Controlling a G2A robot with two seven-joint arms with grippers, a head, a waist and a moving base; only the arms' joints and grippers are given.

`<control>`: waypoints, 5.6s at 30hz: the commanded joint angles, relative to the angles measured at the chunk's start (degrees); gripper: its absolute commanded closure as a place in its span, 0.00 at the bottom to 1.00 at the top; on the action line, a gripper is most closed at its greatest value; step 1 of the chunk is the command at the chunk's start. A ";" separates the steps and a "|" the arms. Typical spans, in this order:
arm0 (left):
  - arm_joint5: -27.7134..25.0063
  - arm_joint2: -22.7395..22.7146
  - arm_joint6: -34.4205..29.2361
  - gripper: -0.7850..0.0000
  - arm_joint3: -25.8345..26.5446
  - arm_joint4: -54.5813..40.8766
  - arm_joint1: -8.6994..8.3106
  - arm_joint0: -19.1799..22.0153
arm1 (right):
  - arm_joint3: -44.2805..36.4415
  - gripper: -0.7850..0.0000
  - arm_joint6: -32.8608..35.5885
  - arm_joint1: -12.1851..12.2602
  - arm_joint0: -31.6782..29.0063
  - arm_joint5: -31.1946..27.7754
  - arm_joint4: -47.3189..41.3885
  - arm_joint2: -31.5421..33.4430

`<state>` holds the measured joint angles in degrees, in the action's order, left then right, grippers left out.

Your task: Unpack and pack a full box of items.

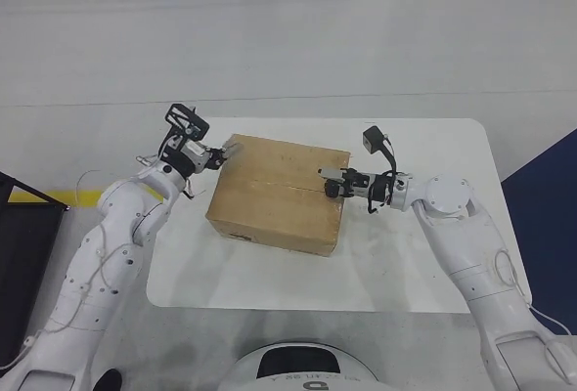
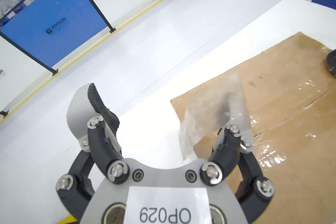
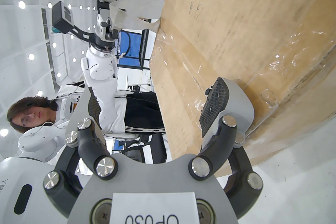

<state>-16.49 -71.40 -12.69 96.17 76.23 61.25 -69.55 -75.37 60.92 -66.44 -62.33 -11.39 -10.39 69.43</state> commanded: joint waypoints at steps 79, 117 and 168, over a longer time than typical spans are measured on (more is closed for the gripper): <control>3.84 -4.10 -1.95 0.00 -14.60 -27.09 2.30 0.24 | 0.00 0.00 0.00 0.00 0.00 0.00 0.00 0.00; -0.94 -0.32 11.99 0.00 -14.05 -25.23 4.09 -2.15 | 0.00 0.00 0.00 0.00 0.00 0.00 0.00 0.00; 13.01 0.40 12.95 0.00 -18.97 -16.39 6.43 -4.52 | 0.00 0.00 0.00 0.00 0.00 0.00 0.00 0.00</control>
<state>-3.04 -71.25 1.11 77.23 59.08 67.68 -74.34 -75.37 60.92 -66.44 -62.33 -11.39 -10.39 69.43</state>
